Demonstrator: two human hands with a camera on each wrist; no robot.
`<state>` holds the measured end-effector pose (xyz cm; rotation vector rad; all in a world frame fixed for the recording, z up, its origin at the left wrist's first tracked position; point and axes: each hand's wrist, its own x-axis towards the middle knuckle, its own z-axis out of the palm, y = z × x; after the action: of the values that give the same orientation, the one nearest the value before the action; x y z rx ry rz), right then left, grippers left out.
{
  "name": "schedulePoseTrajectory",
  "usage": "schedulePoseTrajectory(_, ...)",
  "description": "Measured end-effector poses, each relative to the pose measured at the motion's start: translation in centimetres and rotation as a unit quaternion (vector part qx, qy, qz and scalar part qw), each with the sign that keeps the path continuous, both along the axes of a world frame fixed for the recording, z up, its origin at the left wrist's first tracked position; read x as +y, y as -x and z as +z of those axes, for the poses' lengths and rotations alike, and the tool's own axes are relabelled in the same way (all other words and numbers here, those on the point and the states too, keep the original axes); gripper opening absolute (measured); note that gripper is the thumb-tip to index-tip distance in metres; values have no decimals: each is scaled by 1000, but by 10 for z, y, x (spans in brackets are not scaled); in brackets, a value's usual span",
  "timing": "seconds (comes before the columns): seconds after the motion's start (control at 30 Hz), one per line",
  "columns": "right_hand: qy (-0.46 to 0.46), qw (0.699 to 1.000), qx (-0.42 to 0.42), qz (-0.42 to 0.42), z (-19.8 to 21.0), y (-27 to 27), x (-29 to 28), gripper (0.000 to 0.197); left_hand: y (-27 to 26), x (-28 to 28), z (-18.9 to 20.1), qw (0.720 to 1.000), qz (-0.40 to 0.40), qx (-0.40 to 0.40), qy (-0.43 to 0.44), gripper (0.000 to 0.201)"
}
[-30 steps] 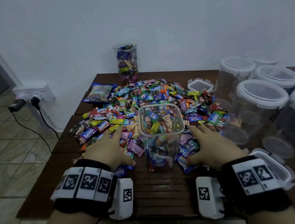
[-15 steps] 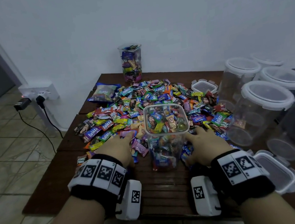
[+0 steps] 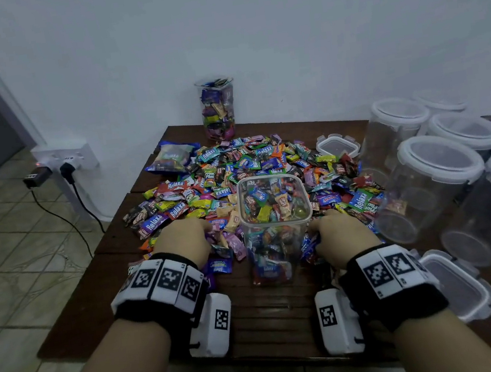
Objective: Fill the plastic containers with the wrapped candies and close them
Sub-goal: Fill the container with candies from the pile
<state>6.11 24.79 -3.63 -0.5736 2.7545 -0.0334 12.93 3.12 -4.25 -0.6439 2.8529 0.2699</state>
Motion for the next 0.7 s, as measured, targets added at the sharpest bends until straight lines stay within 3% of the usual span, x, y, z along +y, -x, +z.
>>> schedulePoseTrajectory(0.17, 8, 1000, 19, 3, 3, 0, 2, 27, -2, -3, 8, 1000, 21, 23, 2, 25)
schedulePoseTrajectory(0.4, 42, 998, 32, -22, 6, 0, 6, 21, -8, -8, 17, 997, 35, 68, -29, 23)
schedulePoseTrajectory(0.5, 67, 996, 38, -44, 10, 0, 12, 7, -10, -9, 28, 990, 39, 123, -56, 22)
schedulePoseTrajectory(0.6, 121, 989, 48, -72, 21, 0, 18, 14, -16, -6, 47, 977, 43, 183, -95, 31)
schedulePoseTrajectory(0.7, 195, 973, 91, -79, 40, -2, 27, 16, -19, -6, 60, 950, 36, 270, -150, 23)
